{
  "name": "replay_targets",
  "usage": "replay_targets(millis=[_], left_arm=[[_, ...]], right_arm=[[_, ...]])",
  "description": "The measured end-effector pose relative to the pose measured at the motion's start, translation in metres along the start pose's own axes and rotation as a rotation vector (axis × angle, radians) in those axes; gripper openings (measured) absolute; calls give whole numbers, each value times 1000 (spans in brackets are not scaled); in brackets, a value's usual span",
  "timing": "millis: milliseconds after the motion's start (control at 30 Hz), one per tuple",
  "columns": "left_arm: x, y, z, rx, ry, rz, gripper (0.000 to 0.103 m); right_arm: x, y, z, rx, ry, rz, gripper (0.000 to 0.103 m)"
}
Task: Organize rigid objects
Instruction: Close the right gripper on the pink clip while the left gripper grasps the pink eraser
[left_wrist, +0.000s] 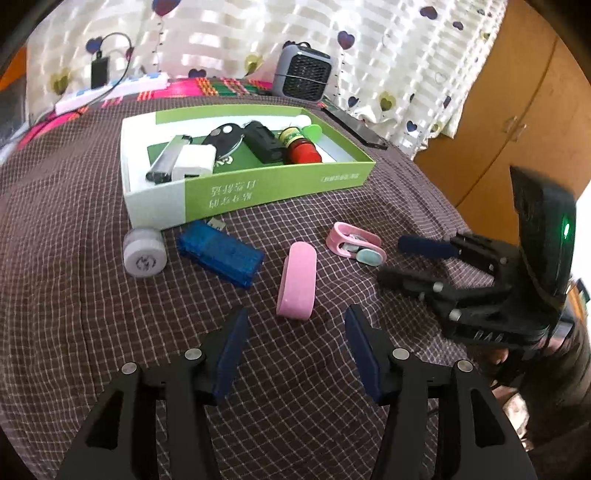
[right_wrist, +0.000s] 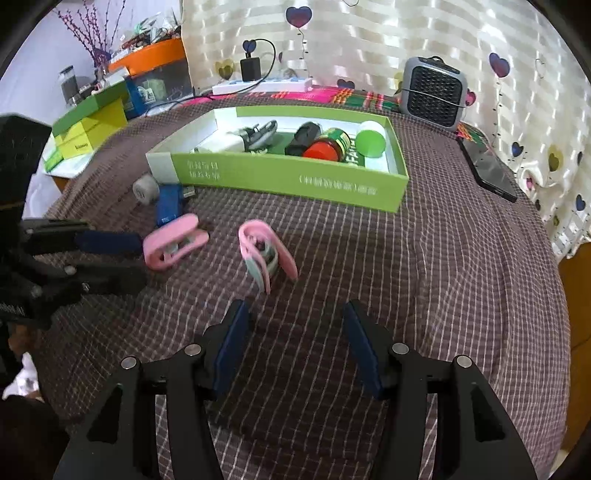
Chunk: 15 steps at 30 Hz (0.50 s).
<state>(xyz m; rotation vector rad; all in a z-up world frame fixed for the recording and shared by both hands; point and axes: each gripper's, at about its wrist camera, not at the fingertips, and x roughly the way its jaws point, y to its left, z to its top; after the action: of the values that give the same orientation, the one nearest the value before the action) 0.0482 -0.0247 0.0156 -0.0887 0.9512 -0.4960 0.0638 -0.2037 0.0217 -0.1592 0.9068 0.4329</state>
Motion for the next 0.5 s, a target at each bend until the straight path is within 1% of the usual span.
replay_targets(millis=[67, 133, 167, 200, 267, 500], left_arm=[[1, -3, 2, 7, -4, -2, 55], [3, -7, 7, 9, -8, 11, 55], [5, -10, 10, 26, -11, 22, 54], [6, -13, 13, 37, -16, 26, 54], [10, -15, 17, 45, -12, 23, 54], [22, -15, 21, 43, 7, 55, 54]], right_arm=[[0, -3, 6, -1, -18, 30, 56], [2, -1, 13, -36, -19, 59, 56], [4, 1, 16, -64, -13, 67, 56], [7, 5, 20, -100, -12, 64, 56], [13, 9, 25, -132, -2, 66, 56], [26, 7, 35, -152, 19, 74, 56]])
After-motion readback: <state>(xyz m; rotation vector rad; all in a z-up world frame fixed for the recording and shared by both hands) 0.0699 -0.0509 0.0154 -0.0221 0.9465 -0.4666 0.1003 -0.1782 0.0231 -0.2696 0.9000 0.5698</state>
